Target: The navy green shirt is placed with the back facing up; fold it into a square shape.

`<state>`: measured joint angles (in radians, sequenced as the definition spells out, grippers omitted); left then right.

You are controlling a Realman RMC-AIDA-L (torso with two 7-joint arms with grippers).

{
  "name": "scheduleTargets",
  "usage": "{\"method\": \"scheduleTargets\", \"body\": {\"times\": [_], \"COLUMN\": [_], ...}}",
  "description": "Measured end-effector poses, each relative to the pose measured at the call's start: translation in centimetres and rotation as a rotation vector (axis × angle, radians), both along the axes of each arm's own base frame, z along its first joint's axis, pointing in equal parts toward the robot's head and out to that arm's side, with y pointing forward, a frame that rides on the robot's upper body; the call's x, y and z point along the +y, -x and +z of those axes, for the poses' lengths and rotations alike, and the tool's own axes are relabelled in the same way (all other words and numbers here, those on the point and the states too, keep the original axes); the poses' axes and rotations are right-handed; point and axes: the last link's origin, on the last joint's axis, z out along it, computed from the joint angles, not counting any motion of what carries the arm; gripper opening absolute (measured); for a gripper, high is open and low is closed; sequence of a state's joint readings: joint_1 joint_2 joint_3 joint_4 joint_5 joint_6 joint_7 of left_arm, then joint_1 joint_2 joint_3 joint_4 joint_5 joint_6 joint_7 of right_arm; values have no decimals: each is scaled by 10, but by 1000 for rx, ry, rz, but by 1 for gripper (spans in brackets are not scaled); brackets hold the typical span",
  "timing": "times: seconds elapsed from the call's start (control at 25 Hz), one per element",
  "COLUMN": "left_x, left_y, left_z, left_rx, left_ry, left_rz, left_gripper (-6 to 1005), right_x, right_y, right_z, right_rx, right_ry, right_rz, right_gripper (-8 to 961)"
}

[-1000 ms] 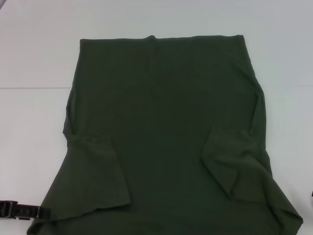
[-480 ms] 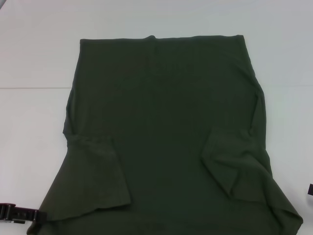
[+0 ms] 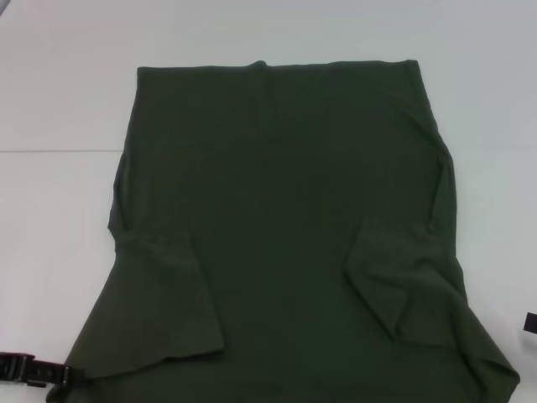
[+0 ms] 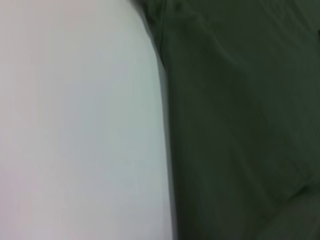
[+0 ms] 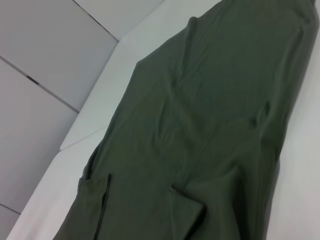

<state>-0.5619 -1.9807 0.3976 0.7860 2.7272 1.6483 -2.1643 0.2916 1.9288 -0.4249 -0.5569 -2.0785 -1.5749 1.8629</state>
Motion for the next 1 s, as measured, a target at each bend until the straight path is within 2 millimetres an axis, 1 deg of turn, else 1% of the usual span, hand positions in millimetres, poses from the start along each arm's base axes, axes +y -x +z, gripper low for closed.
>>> {"method": "scheduleTargets", "body": {"times": [0.52,1.0], "left_x": [0,-1], "left_y": [1,-3], "left_z": [-6,-11], "left_rx": [9,-24], "left_ry": [9,35], "left_rz": [4,1], "left_gripper": [841,841], "right_x": [2,3], "right_y": [2,4], "right_z": [-1,-4], "right_rx": [0,1], "right_ry": [0,0], "right_rz": [10,21], "right_gripper": [794,794]}}
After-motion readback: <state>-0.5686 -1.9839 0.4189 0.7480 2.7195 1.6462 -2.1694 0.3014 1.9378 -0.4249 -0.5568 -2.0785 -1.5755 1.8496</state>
